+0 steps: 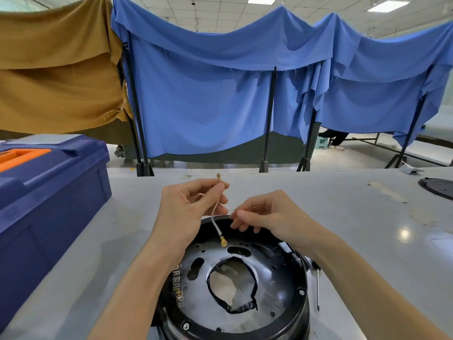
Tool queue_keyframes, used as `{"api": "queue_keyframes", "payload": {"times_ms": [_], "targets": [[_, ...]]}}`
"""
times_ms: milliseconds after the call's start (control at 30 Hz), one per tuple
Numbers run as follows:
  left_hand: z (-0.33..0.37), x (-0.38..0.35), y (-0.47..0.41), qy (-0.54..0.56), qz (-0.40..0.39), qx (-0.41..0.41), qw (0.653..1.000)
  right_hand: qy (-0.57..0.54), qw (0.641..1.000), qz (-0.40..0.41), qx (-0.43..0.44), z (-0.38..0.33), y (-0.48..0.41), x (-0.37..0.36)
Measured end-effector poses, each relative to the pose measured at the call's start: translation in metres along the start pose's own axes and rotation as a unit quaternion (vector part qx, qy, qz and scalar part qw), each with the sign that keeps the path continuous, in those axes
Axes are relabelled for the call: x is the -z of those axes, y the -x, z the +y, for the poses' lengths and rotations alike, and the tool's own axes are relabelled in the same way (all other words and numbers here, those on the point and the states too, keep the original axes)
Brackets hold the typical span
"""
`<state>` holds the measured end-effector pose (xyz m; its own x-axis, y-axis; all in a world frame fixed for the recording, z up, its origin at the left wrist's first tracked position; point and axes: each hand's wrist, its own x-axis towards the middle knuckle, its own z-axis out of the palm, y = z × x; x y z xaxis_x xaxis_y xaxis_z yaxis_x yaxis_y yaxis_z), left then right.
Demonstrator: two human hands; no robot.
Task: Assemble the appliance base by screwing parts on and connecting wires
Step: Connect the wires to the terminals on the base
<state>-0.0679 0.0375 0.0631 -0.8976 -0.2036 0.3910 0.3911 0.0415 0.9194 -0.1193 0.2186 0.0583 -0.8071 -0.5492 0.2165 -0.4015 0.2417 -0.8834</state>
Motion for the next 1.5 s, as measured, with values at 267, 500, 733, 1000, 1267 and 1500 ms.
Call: {"api": "queue_keyframes", "payload": {"times_ms": [267, 500, 733, 1000, 1267, 1500], "targets": [[0.002, 0.003, 0.005, -0.013, -0.168, 0.081, 0.982, -0.082, 0.988, 0.072, 0.112, -0.014, 0.001, 0.01], [0.001, 0.001, 0.007, -0.023, -0.209, 0.084, 0.974, -0.027, 0.993, 0.053, 0.101, -0.014, 0.001, 0.012], [0.001, 0.003, 0.006, -0.143, -0.143, 0.049, 0.978, 0.018, 0.998, 0.051, 0.033, -0.009, -0.001, 0.006], [-0.001, -0.001, 0.006, -0.257, -0.182, 0.027, 0.949, 0.073, 0.995, 0.061, 0.025, -0.002, -0.003, 0.007], [-0.015, -0.032, 0.019, -0.458, -0.226, 0.021, 0.859, 0.093, 0.991, 0.087, -0.038, 0.042, -0.014, 0.003], [-0.024, -0.047, 0.024, -0.499, -0.202, 0.015, 0.843, -0.035, 0.995, 0.045, -0.08, 0.053, -0.016, 0.001]]}}
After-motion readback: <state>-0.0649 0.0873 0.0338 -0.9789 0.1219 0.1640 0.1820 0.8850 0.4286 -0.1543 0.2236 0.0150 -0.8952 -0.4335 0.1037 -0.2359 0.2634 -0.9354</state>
